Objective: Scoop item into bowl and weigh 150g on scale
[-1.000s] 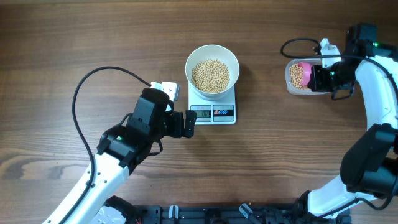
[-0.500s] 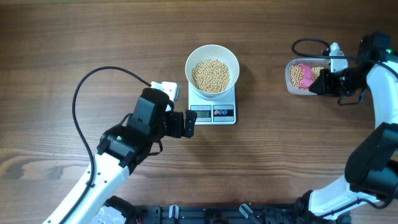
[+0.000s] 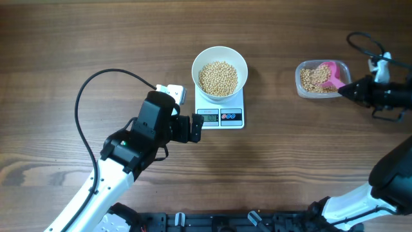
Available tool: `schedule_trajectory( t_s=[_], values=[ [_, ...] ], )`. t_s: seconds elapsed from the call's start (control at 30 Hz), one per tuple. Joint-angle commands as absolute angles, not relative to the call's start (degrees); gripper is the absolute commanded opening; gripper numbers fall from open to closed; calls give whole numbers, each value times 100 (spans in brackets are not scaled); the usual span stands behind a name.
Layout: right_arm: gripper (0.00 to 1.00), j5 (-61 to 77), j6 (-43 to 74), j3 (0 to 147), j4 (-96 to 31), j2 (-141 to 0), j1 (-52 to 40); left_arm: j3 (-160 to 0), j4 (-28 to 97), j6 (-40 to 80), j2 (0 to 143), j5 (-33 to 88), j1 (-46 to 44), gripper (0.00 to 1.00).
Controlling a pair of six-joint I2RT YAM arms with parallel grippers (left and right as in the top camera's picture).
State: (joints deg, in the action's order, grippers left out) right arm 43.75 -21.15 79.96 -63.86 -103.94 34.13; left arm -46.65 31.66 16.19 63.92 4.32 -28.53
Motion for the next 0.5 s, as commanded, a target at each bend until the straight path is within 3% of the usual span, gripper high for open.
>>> schedule_trajectory(
  t_s=[0.0,0.23,0.47],
  values=[
    [4,5019,-2248,7935,-6490,-10460,3758,-4683,3148,1522,6410,377,-2825,100],
    [4,5789,-2270,7935,-6930,-10460,4466,-4683,3148,1522,6410,377,-2825,100],
    [4,6702,-2812,7935,-7518,-10460,4497,-4683,3148,1522,6410,377,-2825,100]
  ],
)
